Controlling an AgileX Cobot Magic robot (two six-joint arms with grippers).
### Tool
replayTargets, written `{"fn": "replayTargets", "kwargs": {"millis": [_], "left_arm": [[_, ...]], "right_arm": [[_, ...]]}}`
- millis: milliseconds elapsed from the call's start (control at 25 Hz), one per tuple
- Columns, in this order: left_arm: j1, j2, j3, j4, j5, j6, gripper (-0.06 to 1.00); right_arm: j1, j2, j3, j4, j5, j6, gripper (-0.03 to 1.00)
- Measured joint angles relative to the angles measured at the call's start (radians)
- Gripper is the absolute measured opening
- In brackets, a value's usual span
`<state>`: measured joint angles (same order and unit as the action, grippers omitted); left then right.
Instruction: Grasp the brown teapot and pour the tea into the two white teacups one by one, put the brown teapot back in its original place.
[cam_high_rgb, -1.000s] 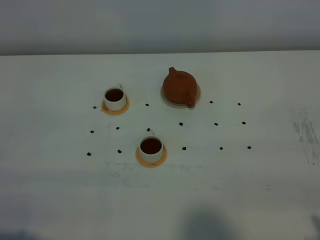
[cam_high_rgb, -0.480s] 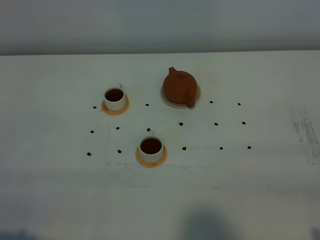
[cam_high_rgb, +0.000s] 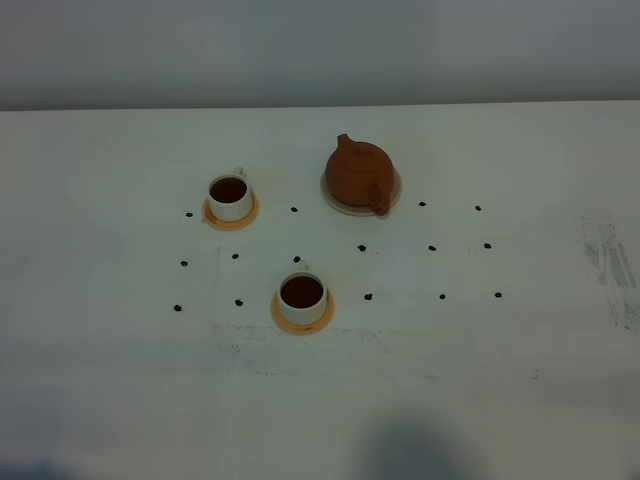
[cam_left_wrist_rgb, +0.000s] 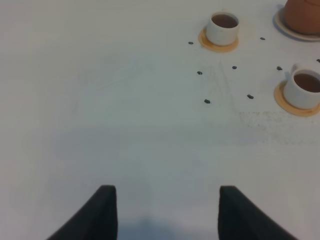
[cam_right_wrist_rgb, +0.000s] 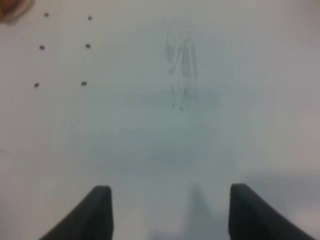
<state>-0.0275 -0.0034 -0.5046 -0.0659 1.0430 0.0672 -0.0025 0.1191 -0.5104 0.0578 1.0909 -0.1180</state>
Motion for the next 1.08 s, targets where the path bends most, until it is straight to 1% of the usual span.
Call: {"fn": "replayTargets", "kwargs": {"millis": [240,520,1080], "left_arm": [[0.0,0.0,0.0,0.0,0.0,0.0,0.47],[0.0,0.0,0.0,0.0,0.0,0.0,0.47],[0.0,0.0,0.0,0.0,0.0,0.0,0.47]], "right_arm": [[0.0,-0.121,0.002,0.0,-0.002,-0.016,0.49],[0.0,-0.125,0.002,0.02,-0.002,-0.058,0.49],[0.0,-0.125,0.002,0.043,-0.002,-0.062,0.49]]}}
